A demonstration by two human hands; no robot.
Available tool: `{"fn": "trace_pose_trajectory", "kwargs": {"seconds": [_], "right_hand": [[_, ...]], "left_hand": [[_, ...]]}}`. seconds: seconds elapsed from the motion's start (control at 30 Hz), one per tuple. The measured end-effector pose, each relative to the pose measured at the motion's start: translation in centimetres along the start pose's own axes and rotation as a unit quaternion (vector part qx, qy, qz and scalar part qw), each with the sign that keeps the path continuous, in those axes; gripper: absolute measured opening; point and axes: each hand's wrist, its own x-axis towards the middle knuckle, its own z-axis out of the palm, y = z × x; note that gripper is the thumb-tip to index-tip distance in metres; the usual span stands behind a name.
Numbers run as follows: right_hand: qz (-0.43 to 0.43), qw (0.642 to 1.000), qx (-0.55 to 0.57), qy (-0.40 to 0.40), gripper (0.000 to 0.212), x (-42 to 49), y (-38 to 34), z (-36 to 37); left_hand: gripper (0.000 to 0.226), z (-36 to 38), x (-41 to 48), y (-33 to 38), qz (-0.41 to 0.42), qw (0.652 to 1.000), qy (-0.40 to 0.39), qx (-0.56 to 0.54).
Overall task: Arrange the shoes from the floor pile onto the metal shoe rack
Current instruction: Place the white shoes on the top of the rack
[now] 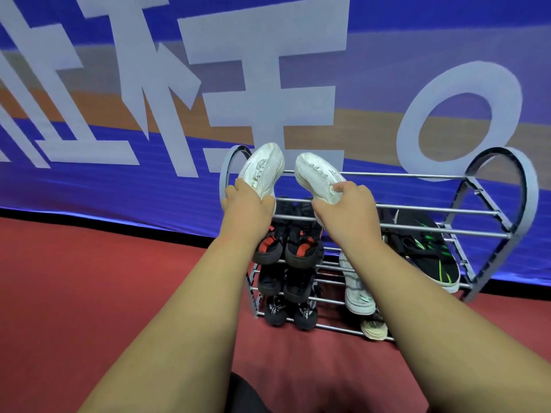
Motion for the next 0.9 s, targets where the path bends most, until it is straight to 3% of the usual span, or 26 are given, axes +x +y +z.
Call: {"fn": "trace_pose_trajectory", "kwargs": {"seconds": [0.23,0.37,0.63,0.9], "right_hand": [[0.02,1.0,-0.009,0.019,0.065,2.7,0.2,3.6],[0.019,1.0,-0.02,-0.013,0.051,3.8,-0.5,4.5],[-0.04,0.993,-0.004,-0.111,0.073,2.1,-0.4,4.5],[-0.082,0.993,0.021,-0.083,0.069,1.4,-0.2,4.7]], "left_hand": [[0.062,2.9,2.8,-0.8,0.02,0.999,0.014,0.032],[0.066,3.3,3.6,-1.1,0.03,0.999,0.02,0.025],[0.067,3.3,4.5,-2.7,0.029,0.999,-0.017,-0.029],[0.067,3.2,4.4,-3.0,0.04,0.997,-0.005,-0.06]]}}
